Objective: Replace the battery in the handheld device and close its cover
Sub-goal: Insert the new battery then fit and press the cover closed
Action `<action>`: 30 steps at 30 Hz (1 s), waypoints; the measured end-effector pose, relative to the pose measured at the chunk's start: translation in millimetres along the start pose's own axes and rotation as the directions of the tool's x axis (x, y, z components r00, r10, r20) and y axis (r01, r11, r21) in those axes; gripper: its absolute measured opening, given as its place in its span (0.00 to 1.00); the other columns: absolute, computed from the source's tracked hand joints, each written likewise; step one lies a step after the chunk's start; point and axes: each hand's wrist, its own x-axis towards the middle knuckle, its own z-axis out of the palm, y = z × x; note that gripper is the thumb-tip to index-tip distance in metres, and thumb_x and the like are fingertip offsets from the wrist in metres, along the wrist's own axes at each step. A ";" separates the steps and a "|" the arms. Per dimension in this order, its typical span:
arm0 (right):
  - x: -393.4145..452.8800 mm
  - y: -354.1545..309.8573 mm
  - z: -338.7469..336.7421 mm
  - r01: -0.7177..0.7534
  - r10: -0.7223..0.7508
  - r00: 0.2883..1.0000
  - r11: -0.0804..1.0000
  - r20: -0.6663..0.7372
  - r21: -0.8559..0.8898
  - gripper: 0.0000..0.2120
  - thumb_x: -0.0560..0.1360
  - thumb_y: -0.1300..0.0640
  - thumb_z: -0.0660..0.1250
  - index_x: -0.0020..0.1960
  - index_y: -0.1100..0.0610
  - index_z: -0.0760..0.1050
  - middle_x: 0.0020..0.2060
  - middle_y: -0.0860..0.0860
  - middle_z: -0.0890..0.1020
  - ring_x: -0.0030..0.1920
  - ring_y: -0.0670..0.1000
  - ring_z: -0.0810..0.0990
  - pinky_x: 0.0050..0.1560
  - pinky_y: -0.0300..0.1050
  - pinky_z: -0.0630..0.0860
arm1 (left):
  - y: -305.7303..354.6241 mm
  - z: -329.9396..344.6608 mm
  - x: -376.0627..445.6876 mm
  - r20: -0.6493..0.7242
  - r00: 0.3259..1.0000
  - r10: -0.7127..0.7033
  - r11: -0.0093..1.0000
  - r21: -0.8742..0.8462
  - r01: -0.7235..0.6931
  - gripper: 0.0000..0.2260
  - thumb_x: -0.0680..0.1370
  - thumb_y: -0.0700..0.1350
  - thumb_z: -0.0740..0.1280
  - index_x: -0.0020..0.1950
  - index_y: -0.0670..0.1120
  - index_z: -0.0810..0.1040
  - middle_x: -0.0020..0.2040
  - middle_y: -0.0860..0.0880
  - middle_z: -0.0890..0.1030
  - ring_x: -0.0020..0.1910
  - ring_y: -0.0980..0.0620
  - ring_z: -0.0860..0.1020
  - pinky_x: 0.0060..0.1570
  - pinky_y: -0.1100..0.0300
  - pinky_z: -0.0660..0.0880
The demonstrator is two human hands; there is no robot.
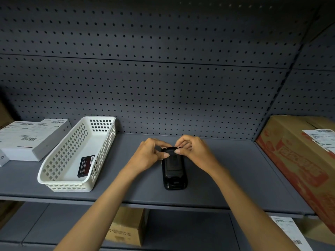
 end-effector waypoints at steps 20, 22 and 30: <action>-8.1 5.2 6.6 0.061 -0.061 0.998 0.998 -0.023 0.015 0.06 0.72 0.60 0.74 0.48 0.55 0.81 0.42 0.47 0.84 0.43 0.41 0.81 0.45 0.30 0.76 | -1.6 3.2 -8.3 -0.015 1.000 0.022 0.998 0.052 -0.021 0.15 0.75 0.43 0.73 0.61 0.52 0.82 0.56 0.52 0.82 0.38 0.56 0.79 0.42 0.76 0.69; -8.8 6.3 6.0 0.058 -0.058 0.998 0.998 -0.027 0.017 0.06 0.73 0.59 0.74 0.49 0.55 0.81 0.42 0.47 0.84 0.43 0.41 0.82 0.46 0.30 0.76 | -0.6 3.8 -8.0 -0.019 0.999 0.033 0.998 0.062 -0.032 0.15 0.75 0.43 0.73 0.61 0.52 0.82 0.56 0.52 0.81 0.36 0.60 0.77 0.39 0.79 0.69; -10.3 10.2 5.9 0.057 -0.057 0.998 0.998 -0.016 0.012 0.05 0.74 0.59 0.74 0.49 0.55 0.80 0.43 0.47 0.84 0.44 0.42 0.82 0.46 0.31 0.77 | -0.2 7.5 -8.4 -0.009 0.998 0.064 0.994 0.086 -0.063 0.15 0.76 0.43 0.72 0.62 0.52 0.81 0.56 0.52 0.80 0.42 0.55 0.79 0.43 0.75 0.70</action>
